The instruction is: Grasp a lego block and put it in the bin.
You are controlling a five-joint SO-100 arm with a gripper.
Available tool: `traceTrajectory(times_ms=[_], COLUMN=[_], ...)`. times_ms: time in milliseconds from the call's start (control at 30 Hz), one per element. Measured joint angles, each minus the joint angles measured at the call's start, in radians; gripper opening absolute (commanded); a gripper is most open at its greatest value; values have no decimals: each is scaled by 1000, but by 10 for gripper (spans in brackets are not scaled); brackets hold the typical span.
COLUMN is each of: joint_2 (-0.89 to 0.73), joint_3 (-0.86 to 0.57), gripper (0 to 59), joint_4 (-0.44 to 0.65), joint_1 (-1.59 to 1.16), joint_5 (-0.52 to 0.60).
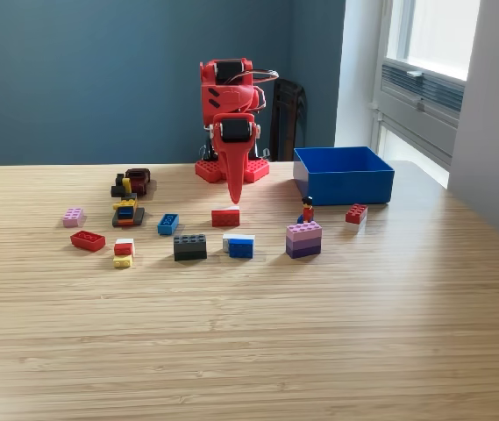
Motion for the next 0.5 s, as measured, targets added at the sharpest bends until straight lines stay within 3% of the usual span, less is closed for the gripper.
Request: traceTrajectory(times_ms=[500], joint_2=[0], joint_3=[-49], gripper=[1], joint_4=[0], joint_1=[-26], joint_5=[51])
